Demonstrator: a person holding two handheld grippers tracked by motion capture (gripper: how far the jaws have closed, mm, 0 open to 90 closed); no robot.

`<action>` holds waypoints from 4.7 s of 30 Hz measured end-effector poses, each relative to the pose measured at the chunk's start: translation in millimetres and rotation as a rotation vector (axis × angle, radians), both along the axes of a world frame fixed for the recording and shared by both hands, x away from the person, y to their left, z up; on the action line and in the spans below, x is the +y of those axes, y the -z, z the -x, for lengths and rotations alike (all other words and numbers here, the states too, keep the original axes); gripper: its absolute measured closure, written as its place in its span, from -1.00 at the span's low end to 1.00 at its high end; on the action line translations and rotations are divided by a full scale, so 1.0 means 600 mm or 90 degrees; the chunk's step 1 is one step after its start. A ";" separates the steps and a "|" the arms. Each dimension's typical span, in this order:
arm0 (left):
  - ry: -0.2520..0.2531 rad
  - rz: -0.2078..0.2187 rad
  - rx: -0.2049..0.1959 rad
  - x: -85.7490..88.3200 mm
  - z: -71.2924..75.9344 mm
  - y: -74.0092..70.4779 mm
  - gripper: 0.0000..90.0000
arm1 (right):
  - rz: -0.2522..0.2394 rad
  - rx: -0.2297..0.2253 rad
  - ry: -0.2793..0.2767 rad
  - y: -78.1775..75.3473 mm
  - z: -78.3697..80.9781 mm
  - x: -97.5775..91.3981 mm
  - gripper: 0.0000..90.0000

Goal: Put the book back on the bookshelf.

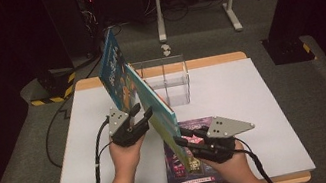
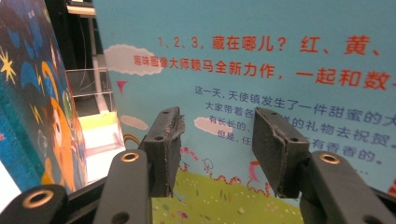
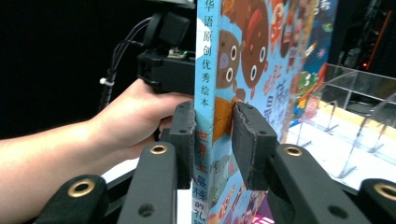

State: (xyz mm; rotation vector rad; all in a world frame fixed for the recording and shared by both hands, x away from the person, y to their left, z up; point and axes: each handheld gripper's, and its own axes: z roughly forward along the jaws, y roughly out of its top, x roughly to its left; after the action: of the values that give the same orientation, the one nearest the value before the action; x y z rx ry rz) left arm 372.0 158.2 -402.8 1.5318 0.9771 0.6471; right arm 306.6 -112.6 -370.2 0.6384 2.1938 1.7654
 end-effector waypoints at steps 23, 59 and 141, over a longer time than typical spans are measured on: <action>-0.002 0.001 0.004 0.041 0.009 0.012 0.16 | 0.018 0.003 -0.064 0.029 0.024 0.091 0.13; 0.010 -0.038 0.009 0.081 0.016 0.027 0.14 | 0.060 -0.053 -0.016 0.064 0.049 0.189 -0.24; -0.030 -0.050 -0.097 0.055 0.249 -0.043 0.33 | 0.045 -0.001 0.185 0.090 -0.007 -0.069 -0.20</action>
State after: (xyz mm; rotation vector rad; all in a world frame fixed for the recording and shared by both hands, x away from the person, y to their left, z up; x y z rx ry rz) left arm 222.8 191.2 -376.7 1.5071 0.8828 0.8311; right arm 310.7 -153.9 -424.3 0.8871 2.0308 1.5328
